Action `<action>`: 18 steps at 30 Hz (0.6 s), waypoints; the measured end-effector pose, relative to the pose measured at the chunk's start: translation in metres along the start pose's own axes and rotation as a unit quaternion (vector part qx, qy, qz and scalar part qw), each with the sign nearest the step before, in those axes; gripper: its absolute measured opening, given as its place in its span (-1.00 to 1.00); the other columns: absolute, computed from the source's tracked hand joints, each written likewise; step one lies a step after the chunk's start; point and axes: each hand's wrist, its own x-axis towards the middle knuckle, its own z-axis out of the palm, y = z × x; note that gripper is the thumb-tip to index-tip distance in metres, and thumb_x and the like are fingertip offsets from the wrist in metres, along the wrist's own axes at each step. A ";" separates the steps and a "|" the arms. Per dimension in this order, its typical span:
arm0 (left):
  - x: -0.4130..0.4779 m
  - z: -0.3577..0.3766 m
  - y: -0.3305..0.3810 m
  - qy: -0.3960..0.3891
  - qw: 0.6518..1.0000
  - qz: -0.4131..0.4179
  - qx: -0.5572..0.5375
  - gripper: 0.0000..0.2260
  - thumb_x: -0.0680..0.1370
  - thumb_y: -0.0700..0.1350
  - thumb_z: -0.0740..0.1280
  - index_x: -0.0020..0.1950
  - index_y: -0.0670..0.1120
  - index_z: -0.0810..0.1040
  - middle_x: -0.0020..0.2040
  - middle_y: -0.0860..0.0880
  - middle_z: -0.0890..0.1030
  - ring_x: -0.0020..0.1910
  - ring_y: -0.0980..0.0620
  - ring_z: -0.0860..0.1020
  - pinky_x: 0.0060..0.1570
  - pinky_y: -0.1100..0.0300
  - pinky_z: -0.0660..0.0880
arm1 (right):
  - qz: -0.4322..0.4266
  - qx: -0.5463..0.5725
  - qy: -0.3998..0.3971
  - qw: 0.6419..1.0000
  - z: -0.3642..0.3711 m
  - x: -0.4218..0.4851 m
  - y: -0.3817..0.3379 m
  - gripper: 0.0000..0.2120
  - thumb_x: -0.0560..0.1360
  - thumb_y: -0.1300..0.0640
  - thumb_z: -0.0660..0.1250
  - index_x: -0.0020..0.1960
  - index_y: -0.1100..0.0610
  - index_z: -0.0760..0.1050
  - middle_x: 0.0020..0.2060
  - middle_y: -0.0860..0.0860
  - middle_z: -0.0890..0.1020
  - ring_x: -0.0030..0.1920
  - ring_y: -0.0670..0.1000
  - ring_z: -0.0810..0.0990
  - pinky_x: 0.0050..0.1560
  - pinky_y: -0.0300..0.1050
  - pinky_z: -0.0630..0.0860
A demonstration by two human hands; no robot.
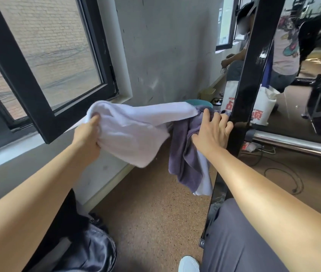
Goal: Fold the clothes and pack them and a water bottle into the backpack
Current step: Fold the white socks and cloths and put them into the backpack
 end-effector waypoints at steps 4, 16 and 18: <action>-0.002 -0.008 -0.004 -0.048 0.998 0.023 0.041 -0.48 0.41 0.20 0.44 0.29 -0.04 0.60 0.14 -0.08 0.70 0.13 -0.06 0.68 0.28 -0.08 0.57 | 0.001 -0.007 -0.010 1.000 0.002 -0.001 -0.002 -0.11 0.40 -0.19 0.44 0.59 0.05 0.13 0.44 0.24 0.35 0.40 0.26 0.29 0.32 0.16 0.27; -0.035 -0.054 -0.010 -0.151 0.980 0.048 0.123 -0.64 0.38 0.14 0.51 0.01 -0.08 0.69 -0.01 -0.17 0.74 0.08 -0.19 0.70 0.12 -0.04 0.58 | -0.149 0.268 0.000 0.952 -0.038 -0.046 -0.058 -0.33 0.32 -0.06 0.37 0.42 0.02 0.44 0.37 0.05 0.44 0.33 0.18 0.35 0.29 0.18 0.34; -0.039 -0.069 -0.011 -0.183 0.978 -0.012 0.097 -0.61 0.45 0.27 0.45 0.03 -0.02 0.72 0.03 -0.12 0.74 0.07 -0.14 0.70 0.12 0.01 0.55 | -0.183 0.344 -0.069 0.918 -0.040 -0.063 -0.084 -0.39 0.33 -0.11 0.35 0.37 0.01 0.51 0.32 0.00 0.51 0.27 0.14 0.41 0.30 0.08 0.35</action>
